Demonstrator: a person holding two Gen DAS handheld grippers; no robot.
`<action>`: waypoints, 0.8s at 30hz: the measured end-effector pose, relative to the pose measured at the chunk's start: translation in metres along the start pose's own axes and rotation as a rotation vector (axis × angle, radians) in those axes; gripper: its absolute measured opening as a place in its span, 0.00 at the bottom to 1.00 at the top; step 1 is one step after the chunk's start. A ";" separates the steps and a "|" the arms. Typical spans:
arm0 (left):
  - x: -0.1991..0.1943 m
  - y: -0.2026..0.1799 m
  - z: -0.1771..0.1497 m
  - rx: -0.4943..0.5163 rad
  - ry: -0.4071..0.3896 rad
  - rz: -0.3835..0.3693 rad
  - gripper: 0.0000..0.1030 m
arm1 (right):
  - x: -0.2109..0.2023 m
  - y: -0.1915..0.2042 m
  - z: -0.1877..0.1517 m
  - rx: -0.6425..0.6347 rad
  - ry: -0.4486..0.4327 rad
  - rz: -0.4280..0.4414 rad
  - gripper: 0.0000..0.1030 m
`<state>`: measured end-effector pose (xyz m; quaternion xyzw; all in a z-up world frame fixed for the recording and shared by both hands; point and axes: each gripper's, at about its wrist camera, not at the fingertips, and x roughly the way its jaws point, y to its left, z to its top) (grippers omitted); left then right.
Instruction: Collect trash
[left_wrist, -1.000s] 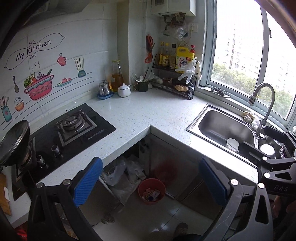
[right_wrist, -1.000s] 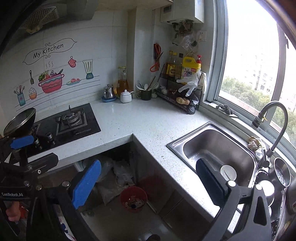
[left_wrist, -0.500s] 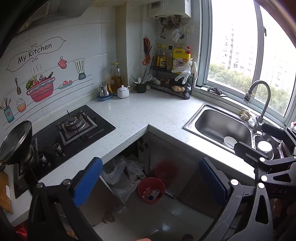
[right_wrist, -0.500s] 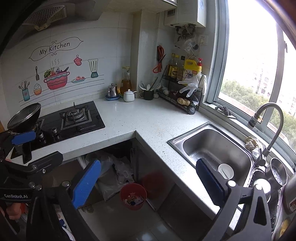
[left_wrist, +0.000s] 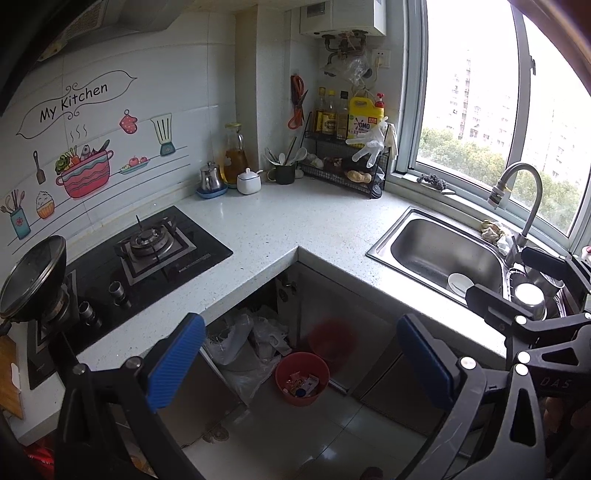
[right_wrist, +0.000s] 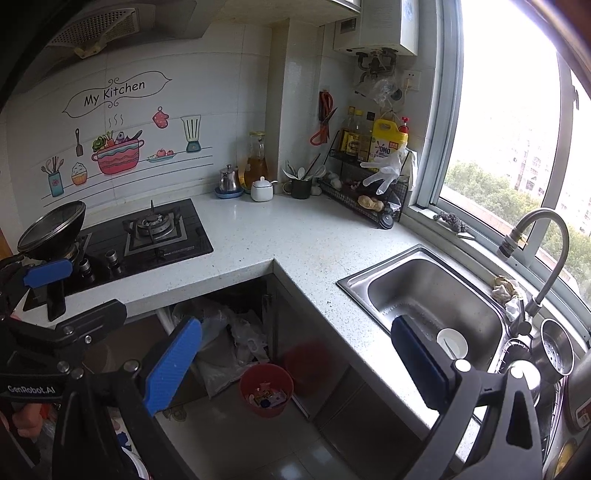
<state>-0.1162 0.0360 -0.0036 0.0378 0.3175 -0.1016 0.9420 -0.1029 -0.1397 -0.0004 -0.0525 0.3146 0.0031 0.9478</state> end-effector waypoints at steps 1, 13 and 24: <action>0.000 0.000 0.000 0.002 0.000 0.004 1.00 | 0.000 0.000 0.000 0.001 0.001 0.001 0.99; 0.002 0.005 -0.003 -0.005 0.016 0.009 1.00 | 0.001 -0.001 0.000 0.015 0.020 0.003 0.99; 0.002 0.005 -0.004 -0.009 0.019 0.005 1.00 | 0.002 0.003 0.000 0.018 0.034 0.013 0.99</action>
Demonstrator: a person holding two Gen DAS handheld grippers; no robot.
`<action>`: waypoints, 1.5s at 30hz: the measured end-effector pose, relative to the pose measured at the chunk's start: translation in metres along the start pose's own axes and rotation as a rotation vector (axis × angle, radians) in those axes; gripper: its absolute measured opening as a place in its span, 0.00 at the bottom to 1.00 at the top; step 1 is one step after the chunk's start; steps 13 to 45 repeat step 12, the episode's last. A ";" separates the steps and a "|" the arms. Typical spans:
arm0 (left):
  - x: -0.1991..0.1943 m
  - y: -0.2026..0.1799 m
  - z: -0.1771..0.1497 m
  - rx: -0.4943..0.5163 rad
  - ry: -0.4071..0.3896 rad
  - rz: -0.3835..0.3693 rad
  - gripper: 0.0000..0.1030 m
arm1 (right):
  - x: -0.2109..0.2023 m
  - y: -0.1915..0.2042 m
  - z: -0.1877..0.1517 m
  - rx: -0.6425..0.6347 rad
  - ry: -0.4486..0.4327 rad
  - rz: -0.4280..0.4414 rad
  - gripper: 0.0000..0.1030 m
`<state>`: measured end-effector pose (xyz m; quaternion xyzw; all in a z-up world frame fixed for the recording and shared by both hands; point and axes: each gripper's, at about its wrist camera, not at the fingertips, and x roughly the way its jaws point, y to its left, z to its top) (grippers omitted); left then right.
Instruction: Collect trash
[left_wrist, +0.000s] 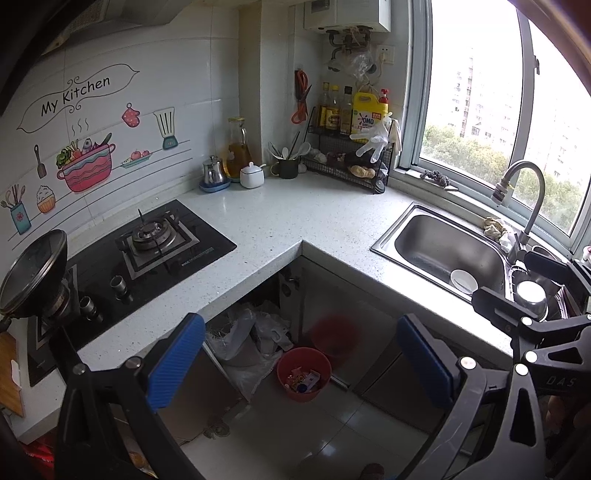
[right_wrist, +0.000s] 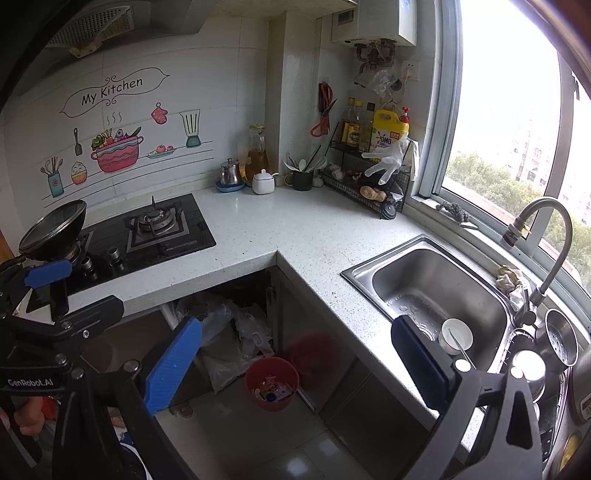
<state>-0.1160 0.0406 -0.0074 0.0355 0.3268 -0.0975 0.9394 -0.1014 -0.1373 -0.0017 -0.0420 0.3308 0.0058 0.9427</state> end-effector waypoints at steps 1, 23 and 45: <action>0.000 0.000 0.000 -0.002 0.002 0.001 1.00 | 0.000 0.000 0.000 -0.001 0.001 0.000 0.99; 0.002 -0.005 -0.001 0.003 0.013 -0.016 1.00 | 0.000 0.004 -0.001 0.001 0.008 -0.012 0.99; 0.002 -0.005 -0.001 0.003 0.013 -0.016 1.00 | 0.000 0.004 -0.001 0.001 0.008 -0.012 0.99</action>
